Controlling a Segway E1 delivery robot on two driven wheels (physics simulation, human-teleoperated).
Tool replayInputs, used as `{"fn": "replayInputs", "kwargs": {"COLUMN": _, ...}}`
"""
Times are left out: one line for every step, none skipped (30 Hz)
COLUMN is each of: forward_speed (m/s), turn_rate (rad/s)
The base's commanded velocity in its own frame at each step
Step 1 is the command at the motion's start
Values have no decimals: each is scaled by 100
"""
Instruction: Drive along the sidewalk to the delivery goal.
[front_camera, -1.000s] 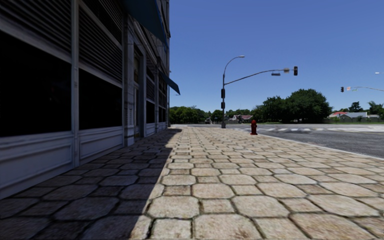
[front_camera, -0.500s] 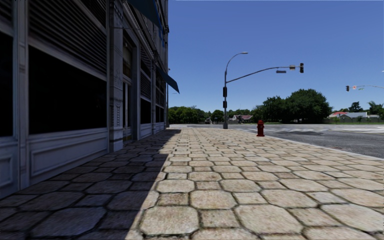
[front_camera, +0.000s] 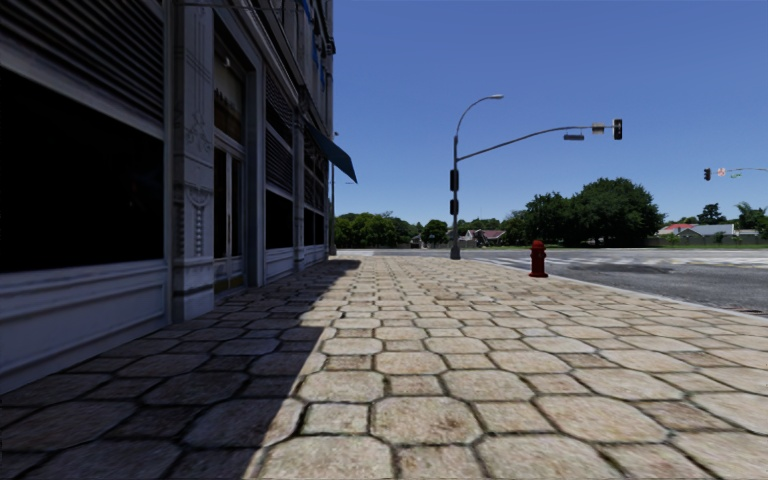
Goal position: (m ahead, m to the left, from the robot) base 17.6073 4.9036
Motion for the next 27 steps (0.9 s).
{"fn": "replayInputs", "kwargs": {"forward_speed": 200, "turn_rate": 0}}
{"fn": "replayInputs", "kwargs": {"forward_speed": 200, "turn_rate": 0}}
{"fn": "replayInputs", "kwargs": {"forward_speed": 200, "turn_rate": 0}}
{"fn": "replayInputs", "kwargs": {"forward_speed": 200, "turn_rate": 0}}
{"fn": "replayInputs", "kwargs": {"forward_speed": 200, "turn_rate": 0}}
{"fn": "replayInputs", "kwargs": {"forward_speed": 200, "turn_rate": 0}}
{"fn": "replayInputs", "kwargs": {"forward_speed": 200, "turn_rate": 0}}
{"fn": "replayInputs", "kwargs": {"forward_speed": 200, "turn_rate": 0}}
{"fn": "replayInputs", "kwargs": {"forward_speed": 200, "turn_rate": 0}}
{"fn": "replayInputs", "kwargs": {"forward_speed": 200, "turn_rate": 0}}
{"fn": "replayInputs", "kwargs": {"forward_speed": 200, "turn_rate": 0}}
{"fn": "replayInputs", "kwargs": {"forward_speed": 200, "turn_rate": 0}}
{"fn": "replayInputs", "kwargs": {"forward_speed": 200, "turn_rate": 0}}
{"fn": "replayInputs", "kwargs": {"forward_speed": 200, "turn_rate": 0}}
{"fn": "replayInputs", "kwargs": {"forward_speed": 200, "turn_rate": 0}}
{"fn": "replayInputs", "kwargs": {"forward_speed": 200, "turn_rate": 0}}
{"fn": "replayInputs", "kwargs": {"forward_speed": 200, "turn_rate": 0}}
{"fn": "replayInputs", "kwargs": {"forward_speed": 200, "turn_rate": 0}}
{"fn": "replayInputs", "kwargs": {"forward_speed": 200, "turn_rate": 0}}
{"fn": "replayInputs", "kwargs": {"forward_speed": 200, "turn_rate": 0}}
{"fn": "replayInputs", "kwargs": {"forward_speed": 200, "turn_rate": 0}}
{"fn": "replayInputs", "kwargs": {"forward_speed": 200, "turn_rate": 0}}
{"fn": "replayInputs", "kwargs": {"forward_speed": 200, "turn_rate": 0}}
{"fn": "replayInputs", "kwargs": {"forward_speed": 200, "turn_rate": 0}}
{"fn": "replayInputs", "kwargs": {"forward_speed": 200, "turn_rate": 0}}
{"fn": "replayInputs", "kwargs": {"forward_speed": 200, "turn_rate": 0}}
{"fn": "replayInputs", "kwargs": {"forward_speed": 200, "turn_rate": 0}}
